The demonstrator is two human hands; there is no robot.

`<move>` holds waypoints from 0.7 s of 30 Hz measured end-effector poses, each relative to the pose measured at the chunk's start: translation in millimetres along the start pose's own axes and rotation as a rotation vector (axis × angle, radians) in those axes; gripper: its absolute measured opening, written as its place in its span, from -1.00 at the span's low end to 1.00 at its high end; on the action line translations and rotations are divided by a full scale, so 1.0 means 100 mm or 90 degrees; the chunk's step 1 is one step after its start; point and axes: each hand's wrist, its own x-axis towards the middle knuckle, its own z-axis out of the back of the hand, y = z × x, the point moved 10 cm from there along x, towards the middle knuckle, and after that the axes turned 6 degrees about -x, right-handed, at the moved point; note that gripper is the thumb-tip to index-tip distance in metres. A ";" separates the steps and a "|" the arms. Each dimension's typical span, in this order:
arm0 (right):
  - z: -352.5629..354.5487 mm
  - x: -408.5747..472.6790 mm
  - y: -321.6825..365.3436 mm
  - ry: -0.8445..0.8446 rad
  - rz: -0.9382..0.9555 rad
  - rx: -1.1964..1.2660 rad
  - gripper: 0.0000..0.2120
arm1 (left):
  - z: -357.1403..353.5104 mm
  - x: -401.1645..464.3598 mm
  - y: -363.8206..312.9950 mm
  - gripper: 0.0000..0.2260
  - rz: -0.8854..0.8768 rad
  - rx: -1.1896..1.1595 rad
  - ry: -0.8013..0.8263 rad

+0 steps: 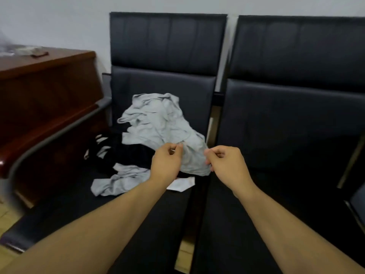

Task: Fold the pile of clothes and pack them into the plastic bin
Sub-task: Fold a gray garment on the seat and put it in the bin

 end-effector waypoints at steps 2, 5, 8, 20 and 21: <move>-0.33 0.13 0.00 0.033 -0.007 -0.020 -0.70 | 0.31 0.18 0.21 -0.84 0.024 0.077 -0.028; -0.78 0.34 -0.10 0.062 -0.018 -0.047 -0.76 | 0.72 0.41 0.44 -0.92 0.042 0.123 -0.108; -1.21 0.46 -0.27 0.083 -0.043 -0.065 -0.87 | 1.03 0.59 0.55 -0.81 0.020 0.135 -0.195; -1.62 0.84 -0.44 0.032 -0.030 -0.153 -0.90 | 0.99 0.97 0.17 -0.84 -0.340 0.476 -0.126; -1.56 0.84 -0.43 0.030 -0.018 -0.146 -0.88 | 0.98 0.94 0.12 -0.83 -0.362 0.466 -0.124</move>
